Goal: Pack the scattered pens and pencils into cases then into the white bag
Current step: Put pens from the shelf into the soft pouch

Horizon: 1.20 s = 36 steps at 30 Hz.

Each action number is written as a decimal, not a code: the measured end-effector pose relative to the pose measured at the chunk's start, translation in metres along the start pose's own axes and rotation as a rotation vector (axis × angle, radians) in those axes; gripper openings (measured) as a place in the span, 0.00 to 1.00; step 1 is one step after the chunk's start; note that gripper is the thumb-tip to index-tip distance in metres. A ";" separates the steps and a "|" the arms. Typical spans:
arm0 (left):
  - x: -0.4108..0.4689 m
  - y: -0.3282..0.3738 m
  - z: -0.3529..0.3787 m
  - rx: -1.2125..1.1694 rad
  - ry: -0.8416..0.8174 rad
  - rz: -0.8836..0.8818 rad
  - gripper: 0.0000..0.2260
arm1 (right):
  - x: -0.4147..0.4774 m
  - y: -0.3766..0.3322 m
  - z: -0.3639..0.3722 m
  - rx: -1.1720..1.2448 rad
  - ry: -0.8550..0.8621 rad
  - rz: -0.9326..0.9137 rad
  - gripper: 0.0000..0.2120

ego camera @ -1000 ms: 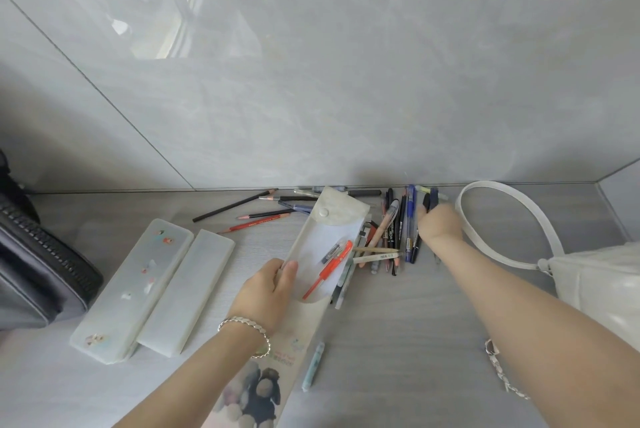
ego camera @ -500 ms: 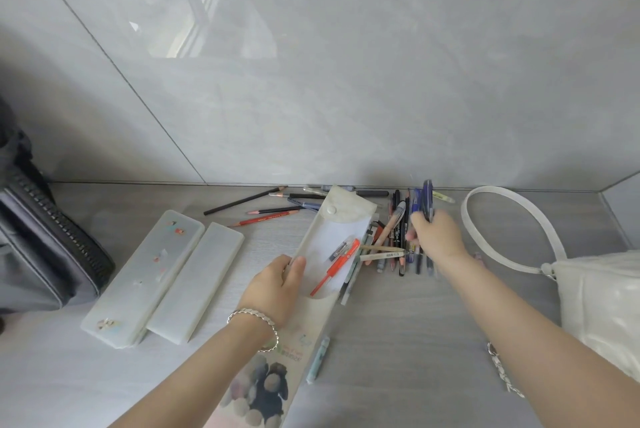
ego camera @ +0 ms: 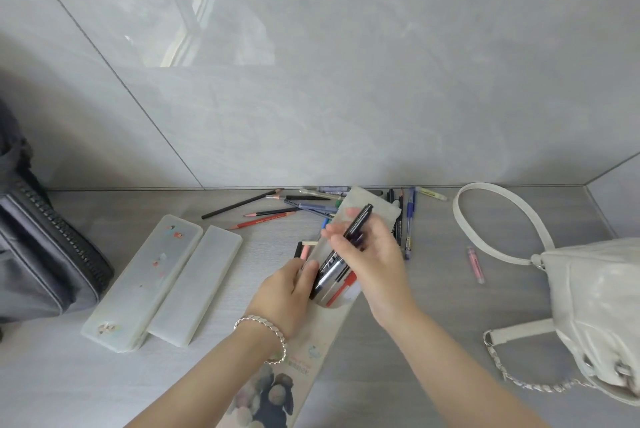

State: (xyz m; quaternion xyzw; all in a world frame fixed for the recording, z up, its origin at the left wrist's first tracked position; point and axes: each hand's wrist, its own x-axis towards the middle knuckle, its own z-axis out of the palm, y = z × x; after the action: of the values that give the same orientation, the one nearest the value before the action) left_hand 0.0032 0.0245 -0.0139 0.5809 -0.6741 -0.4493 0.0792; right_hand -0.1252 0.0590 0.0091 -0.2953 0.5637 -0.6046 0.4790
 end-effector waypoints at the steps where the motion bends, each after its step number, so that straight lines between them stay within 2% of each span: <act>1: 0.000 -0.001 0.000 0.004 -0.003 0.002 0.17 | 0.002 0.000 -0.004 -0.133 0.026 -0.076 0.16; 3: -0.001 -0.003 0.002 0.015 -0.004 0.012 0.18 | 0.005 -0.001 -0.010 -0.434 0.053 -0.200 0.20; 5: 0.000 -0.003 0.003 0.024 -0.001 0.020 0.19 | 0.008 0.003 -0.015 -0.603 0.008 -0.274 0.25; 9: 0.005 -0.002 0.002 0.013 -0.022 -0.009 0.17 | 0.015 0.008 -0.025 -0.948 -0.243 -0.347 0.31; 11: 0.009 -0.002 0.000 0.013 -0.029 -0.025 0.16 | 0.021 0.007 -0.032 -1.105 -0.253 -0.606 0.27; 13: 0.014 -0.001 -0.003 0.027 -0.016 -0.044 0.17 | 0.029 0.008 -0.044 -1.023 -0.125 -0.818 0.14; 14: 0.016 -0.001 -0.005 0.025 -0.004 -0.057 0.17 | 0.035 0.010 -0.052 -0.993 -0.030 -0.795 0.09; 15: 0.018 -0.001 -0.007 0.020 0.008 -0.069 0.17 | 0.043 0.010 -0.061 -0.972 0.062 -0.665 0.07; 18: 0.025 -0.002 -0.012 0.019 0.033 -0.082 0.18 | 0.079 0.025 -0.096 -0.999 0.279 -0.073 0.11; 20: 0.027 -0.002 -0.014 0.034 0.050 -0.091 0.18 | 0.104 0.037 -0.112 -1.049 0.329 0.135 0.12; 23: 0.029 -0.002 -0.017 0.059 0.072 -0.103 0.18 | 0.130 0.055 -0.119 -1.108 0.274 0.336 0.12; 27: 0.030 -0.004 -0.019 0.040 0.089 -0.126 0.18 | 0.138 0.069 -0.123 -1.163 0.279 0.475 0.14; 30: 0.028 -0.006 -0.021 0.026 0.092 -0.130 0.18 | 0.135 0.062 -0.122 -1.094 0.267 0.466 0.04; 34: 0.025 -0.010 -0.024 0.025 0.088 -0.127 0.18 | 0.111 0.044 -0.103 -0.567 0.293 0.599 0.12; 36: 0.023 -0.012 -0.025 0.022 0.087 -0.127 0.18 | 0.086 0.039 -0.088 -0.380 0.285 0.700 0.14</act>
State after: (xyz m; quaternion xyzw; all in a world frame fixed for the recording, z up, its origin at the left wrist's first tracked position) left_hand 0.0203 -0.0070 -0.0166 0.6426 -0.6367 -0.4200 0.0733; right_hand -0.2267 0.0192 -0.0607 -0.0828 0.7920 -0.3255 0.5098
